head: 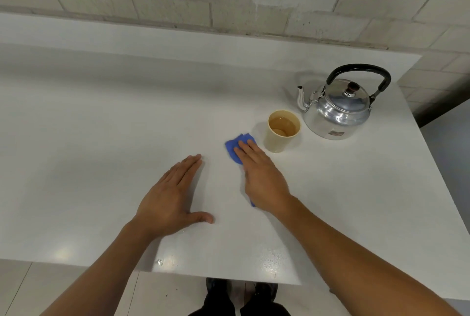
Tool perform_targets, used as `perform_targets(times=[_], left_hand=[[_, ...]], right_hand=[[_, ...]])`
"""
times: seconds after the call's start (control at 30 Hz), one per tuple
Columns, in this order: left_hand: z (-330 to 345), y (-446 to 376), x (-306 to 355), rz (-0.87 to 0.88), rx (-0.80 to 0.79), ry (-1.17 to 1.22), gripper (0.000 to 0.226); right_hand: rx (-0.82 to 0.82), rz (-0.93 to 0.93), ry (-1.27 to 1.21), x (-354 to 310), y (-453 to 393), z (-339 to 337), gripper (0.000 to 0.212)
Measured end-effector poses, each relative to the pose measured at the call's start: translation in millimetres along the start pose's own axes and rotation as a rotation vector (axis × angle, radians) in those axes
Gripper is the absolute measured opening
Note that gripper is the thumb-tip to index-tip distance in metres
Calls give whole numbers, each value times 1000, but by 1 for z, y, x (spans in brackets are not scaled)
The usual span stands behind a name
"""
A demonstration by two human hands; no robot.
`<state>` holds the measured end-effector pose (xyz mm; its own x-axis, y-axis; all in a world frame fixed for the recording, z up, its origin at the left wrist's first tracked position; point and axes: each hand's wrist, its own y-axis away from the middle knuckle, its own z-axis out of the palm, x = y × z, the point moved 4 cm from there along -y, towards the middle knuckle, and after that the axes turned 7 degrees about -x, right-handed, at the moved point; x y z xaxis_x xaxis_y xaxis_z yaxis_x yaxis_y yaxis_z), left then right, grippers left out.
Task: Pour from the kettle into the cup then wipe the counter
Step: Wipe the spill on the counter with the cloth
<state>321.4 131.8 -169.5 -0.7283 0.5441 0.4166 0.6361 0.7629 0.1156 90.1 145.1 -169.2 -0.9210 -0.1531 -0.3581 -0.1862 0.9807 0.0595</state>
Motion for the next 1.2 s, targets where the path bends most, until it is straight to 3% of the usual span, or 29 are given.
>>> perform_targets(times=[0.07, 0.17, 0.33, 0.6, 0.67, 0.77, 0.87, 1.0, 1.2], left_hand=[[0, 1, -1, -30, 6, 57, 141], [-2, 2, -7, -79, 7, 256, 143], [-8, 2, -9, -61, 19, 392, 98], [-7, -12, 31, -79, 77, 314, 64], [-2, -19, 46, -43, 79, 302, 52], [7, -34, 67, 3, 90, 261, 39], [14, -50, 82, -38, 58, 286, 40], [19, -65, 95, -82, -16, 262, 45], [27, -66, 101, -136, -89, 197, 50]], right_hand=[[5, -21, 34, -18, -11, 9, 81], [-40, -213, 82, -39, 4, 19, 71], [-180, -492, 71, -20, 47, 12, 59], [-216, -567, 199, 47, 77, -25, 46], [-175, -482, 155, 53, 78, -36, 45], [4, -178, -143, 64, 85, -57, 39], [144, 63, -278, 76, 97, -67, 32], [208, 363, -400, 85, 112, -61, 32], [188, 475, -329, 77, 136, -46, 37]])
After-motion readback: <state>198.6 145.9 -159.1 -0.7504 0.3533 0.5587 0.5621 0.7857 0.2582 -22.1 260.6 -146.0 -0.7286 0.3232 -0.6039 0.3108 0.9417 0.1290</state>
